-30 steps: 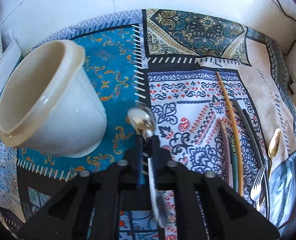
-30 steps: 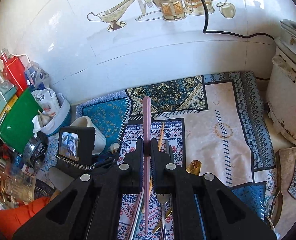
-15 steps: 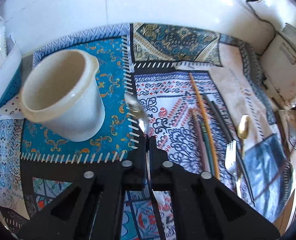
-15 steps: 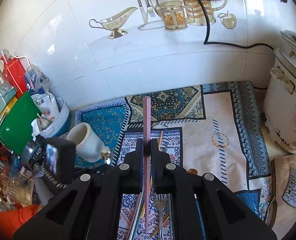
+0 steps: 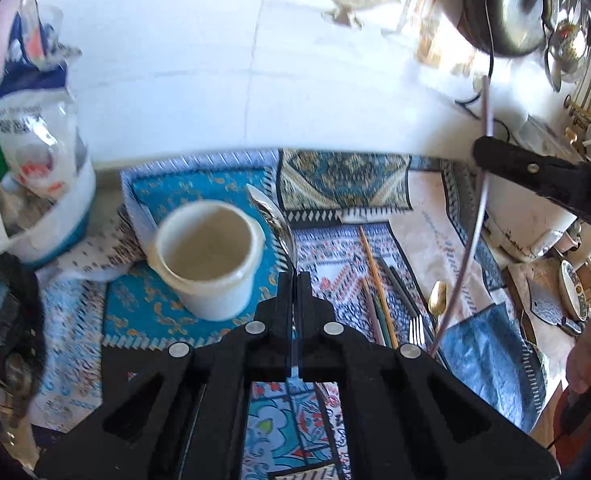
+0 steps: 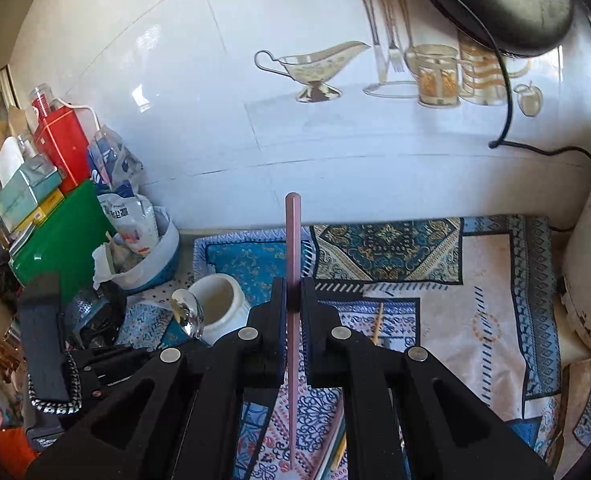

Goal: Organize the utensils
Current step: 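Lower the spoon and pink chopstick into the white cup and open both grippers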

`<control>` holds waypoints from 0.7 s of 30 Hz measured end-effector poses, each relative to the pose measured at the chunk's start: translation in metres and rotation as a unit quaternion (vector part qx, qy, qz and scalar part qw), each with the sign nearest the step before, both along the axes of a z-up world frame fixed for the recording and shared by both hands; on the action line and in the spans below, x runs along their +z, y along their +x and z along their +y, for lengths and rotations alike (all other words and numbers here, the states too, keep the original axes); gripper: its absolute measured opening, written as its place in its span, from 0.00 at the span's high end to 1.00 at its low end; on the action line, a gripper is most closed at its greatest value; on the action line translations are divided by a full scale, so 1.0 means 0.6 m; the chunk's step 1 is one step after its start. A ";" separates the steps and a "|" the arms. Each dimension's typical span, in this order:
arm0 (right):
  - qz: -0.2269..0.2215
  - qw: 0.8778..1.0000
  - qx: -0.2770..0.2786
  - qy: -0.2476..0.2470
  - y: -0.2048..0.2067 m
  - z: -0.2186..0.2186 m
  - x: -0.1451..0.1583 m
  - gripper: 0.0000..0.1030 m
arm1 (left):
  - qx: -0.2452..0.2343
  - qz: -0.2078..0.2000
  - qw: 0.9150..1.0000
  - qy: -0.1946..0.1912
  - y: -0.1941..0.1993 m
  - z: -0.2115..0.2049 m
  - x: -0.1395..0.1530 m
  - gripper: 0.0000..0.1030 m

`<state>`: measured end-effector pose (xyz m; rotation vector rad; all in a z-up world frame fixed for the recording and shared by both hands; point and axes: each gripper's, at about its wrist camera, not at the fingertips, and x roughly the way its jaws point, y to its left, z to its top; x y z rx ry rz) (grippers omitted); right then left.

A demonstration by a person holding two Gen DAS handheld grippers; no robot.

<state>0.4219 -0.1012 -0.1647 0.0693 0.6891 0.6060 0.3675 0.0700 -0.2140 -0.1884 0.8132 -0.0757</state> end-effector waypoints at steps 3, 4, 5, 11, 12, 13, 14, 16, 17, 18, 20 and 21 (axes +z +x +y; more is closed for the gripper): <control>-0.019 1.000 0.011 0.008 0.010 0.033 0.020 0.94 | 0.012 -0.025 1.000 0.012 -0.001 0.026 0.028 1.00; -0.025 1.000 0.013 0.011 0.015 0.044 0.026 0.94 | 0.017 -0.031 0.999 0.014 0.002 0.034 0.033 1.00; -0.031 0.999 0.015 0.014 0.021 0.057 0.033 0.94 | 0.021 -0.036 0.999 0.014 0.005 0.043 0.039 1.00; -0.058 0.998 0.027 0.024 0.049 0.123 0.062 0.94 | 0.046 -0.062 0.997 0.020 0.028 0.091 0.066 1.00; -0.062 0.997 0.028 0.027 0.054 0.133 0.066 0.94 | 0.048 -0.065 0.997 0.019 0.032 0.098 0.067 1.00; -0.066 0.997 0.029 0.029 0.058 0.141 0.070 0.94 | 0.049 -0.066 0.996 0.021 0.037 0.103 0.069 1.00; -0.069 0.997 0.030 0.031 0.063 0.148 0.072 0.94 | 0.050 -0.068 0.996 0.022 0.042 0.107 0.069 1.00; -0.077 0.996 0.031 0.040 0.073 0.163 0.078 0.94 | 0.050 -0.069 0.996 0.025 0.053 0.111 0.065 1.00; -0.080 0.995 0.031 0.044 0.078 0.169 0.080 0.94 | 0.050 -0.069 0.996 0.025 0.060 0.115 0.063 1.00; -0.083 0.995 0.031 0.048 0.083 0.175 0.081 0.94 | 0.051 -0.070 0.996 0.026 0.063 0.118 0.061 1.00; -0.090 0.994 0.031 0.057 0.091 0.186 0.081 0.94 | 0.050 -0.073 0.996 0.028 0.075 0.123 0.053 1.00; -0.093 0.993 0.030 0.061 0.095 0.192 0.077 0.94 | 0.050 -0.073 0.996 0.028 0.080 0.126 0.048 1.00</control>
